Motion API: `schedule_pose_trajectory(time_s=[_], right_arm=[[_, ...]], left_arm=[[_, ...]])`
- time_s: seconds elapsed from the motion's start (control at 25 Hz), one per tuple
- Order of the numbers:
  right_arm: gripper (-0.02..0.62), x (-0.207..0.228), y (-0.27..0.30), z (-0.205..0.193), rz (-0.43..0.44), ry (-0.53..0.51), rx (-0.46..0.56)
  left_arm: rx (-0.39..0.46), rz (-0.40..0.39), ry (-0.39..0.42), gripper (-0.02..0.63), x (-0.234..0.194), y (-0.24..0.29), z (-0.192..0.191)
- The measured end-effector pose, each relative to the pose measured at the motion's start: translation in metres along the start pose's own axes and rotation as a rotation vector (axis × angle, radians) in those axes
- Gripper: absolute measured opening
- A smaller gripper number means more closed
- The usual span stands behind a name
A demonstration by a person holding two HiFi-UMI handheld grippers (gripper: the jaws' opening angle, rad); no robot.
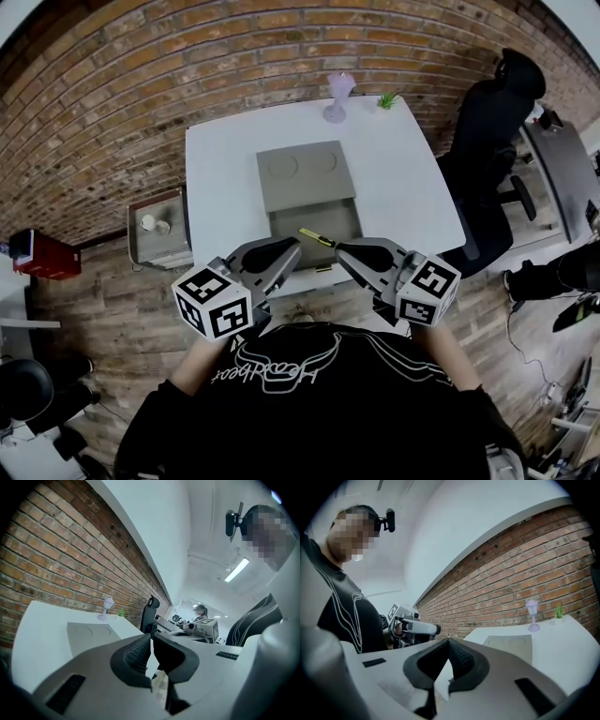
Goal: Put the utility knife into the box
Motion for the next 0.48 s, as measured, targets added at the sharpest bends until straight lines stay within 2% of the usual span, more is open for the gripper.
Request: schedule_pose_trajectory(time_s=[0.48], right_arm=[[0.002, -0.0036, -0.0009, 0.0027, 0.008, -0.008, 0.014]], left_arm=[[0.002, 0.023, 0.006, 0.041, 0.0044, -0.0027, -0.0021]])
Point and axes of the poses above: the fingertips, and each gripper's own axes: y forward along the fingers, x to its right, z out of its top, the point moved 9 cm from there along -y, backward along the fingers, and after that the axes turned 12 degrees about -z, right-handed, at the moved point
